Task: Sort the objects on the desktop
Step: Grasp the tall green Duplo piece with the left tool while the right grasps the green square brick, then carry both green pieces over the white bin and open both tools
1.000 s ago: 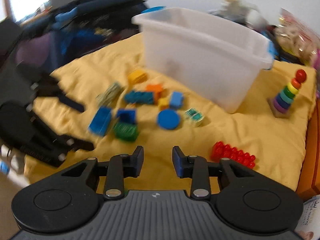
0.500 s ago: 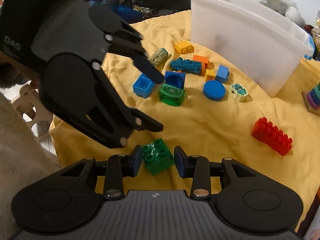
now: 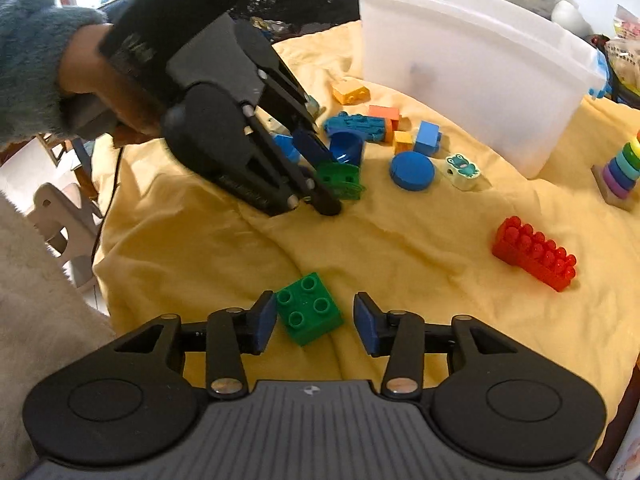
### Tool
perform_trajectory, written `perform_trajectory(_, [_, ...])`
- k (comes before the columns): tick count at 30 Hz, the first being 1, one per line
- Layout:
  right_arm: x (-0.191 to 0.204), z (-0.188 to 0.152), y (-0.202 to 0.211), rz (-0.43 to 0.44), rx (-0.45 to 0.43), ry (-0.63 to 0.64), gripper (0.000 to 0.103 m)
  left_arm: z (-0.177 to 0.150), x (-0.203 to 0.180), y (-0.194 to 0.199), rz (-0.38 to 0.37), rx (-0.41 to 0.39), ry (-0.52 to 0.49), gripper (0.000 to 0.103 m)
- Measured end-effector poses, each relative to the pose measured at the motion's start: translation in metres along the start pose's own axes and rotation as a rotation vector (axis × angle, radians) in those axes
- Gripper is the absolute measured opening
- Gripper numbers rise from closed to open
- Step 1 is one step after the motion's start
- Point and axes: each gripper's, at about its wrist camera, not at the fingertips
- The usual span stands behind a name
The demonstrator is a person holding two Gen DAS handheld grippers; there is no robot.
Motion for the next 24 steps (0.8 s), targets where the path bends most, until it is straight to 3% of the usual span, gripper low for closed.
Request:
perform_trajectory(10, [0.001, 0.003, -0.017, 0.04, 0.032, 0.068, 0.046, -0.019, -0.003, 0.014, -0.003, 0.005, 0.182, 0.024])
perform_trajectory(11, [0.001, 0.002, -0.02, 0.045, 0.041, 0.068, 0.04, -0.022, -0.003, 0.018, 0.001, 0.002, 0.202, 0.024])
perform_trajectory(13, [0.0, 0.002, -0.022, 0.044, 0.047, 0.077, 0.038, -0.029, -0.006, 0.024, 0.025, -0.005, 0.21, 0.024])
perform_trajectory(19, [-0.023, 0.005, -0.015, -0.105, 0.022, 0.003, 0.038, -0.042, -0.011, 0.021, 0.084, 0.014, 0.21, 0.026])
perform_trajectory(24, [-0.027, 0.003, -0.027, -0.123, 0.051, -0.022, 0.039, -0.045, -0.014, 0.021, 0.096, -0.003, 0.211, 0.024])
Point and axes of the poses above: each gripper's, at about its wrist camera, not at the fingertips, and y roughly against the way its jaws point, x to its left, z to its top, and after that the axes turned 6 degrees about y, right-handed
